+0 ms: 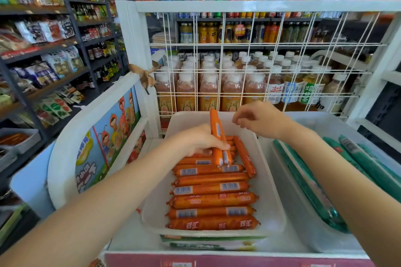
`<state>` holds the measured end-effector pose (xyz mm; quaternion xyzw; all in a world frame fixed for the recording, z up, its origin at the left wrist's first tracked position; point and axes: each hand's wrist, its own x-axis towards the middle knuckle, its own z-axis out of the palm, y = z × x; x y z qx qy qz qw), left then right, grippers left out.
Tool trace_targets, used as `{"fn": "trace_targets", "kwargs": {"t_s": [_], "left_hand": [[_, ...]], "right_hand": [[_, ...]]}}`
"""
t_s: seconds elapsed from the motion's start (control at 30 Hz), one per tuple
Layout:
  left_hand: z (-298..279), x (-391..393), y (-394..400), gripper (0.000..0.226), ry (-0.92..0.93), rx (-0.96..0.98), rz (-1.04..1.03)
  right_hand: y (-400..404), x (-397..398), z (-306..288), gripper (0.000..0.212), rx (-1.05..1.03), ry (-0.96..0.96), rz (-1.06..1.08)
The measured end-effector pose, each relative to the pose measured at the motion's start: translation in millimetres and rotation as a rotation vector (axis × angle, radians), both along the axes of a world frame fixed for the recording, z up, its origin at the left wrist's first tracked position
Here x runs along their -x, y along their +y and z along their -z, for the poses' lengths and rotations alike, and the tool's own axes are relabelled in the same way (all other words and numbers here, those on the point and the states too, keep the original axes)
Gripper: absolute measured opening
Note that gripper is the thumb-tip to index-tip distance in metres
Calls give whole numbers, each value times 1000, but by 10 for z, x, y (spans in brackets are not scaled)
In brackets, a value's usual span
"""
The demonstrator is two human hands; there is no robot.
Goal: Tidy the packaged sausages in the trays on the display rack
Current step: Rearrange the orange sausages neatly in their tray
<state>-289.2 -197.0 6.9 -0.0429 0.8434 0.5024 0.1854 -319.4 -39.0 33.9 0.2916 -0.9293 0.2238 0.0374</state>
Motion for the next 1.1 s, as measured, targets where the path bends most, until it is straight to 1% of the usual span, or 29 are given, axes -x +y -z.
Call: {"fn": "trace_targets", "kwargs": {"t_s": [0.07, 0.17, 0.2, 0.23, 0.3, 0.37, 0.4, 0.5, 0.57, 0.6, 0.67, 0.73, 0.83, 1.0, 1.07, 1.1], "left_hand": [[57, 54, 98, 16, -43, 21, 56], [132, 104, 192, 9, -157, -82, 146], [164, 128, 169, 14, -168, -115, 151], [190, 152, 125, 21, -151, -107, 142], [228, 190, -14, 25, -62, 73, 161], [240, 194, -152, 27, 26, 298, 285], [237, 186, -206, 29, 76, 406, 365], [198, 149, -296, 39, 193, 721, 525], [188, 142, -343, 45, 169, 895, 581], [197, 133, -353, 46, 137, 940, 605], [239, 115, -351, 47, 116, 990, 631], [278, 88, -331, 46, 132, 1017, 622], [301, 64, -283, 41, 150, 1062, 616], [323, 37, -232, 15, 245, 1127, 621], [314, 25, -286, 17, 256, 1128, 608], [273, 37, -335, 19, 253, 1098, 591]], "right_hand": [[34, 4, 42, 25, -53, 8, 34], [64, -1, 87, 30, -122, -41, 16], [60, -3, 109, 33, -171, -76, -22], [43, -3, 141, 37, -228, -116, -65], [-21, 22, 223, 48, -357, -195, -150], [-110, 87, 328, 59, -469, -241, -221], [-147, 123, 372, 61, -513, -244, -232], [-245, 192, 391, 56, -589, -248, -217], [-283, 236, 357, 47, -601, -256, -187], [-295, 265, 348, 44, -597, -263, -181], [-317, 295, 350, 44, -596, -276, -190], [-344, 287, 372, 41, -590, -271, -191], [-375, 247, 408, 38, -573, -211, -200], [-298, 205, 415, 39, -553, -202, -210], [-243, 170, 404, 44, -526, -212, -205], [-215, 149, 391, 46, -511, -223, -198]]}}
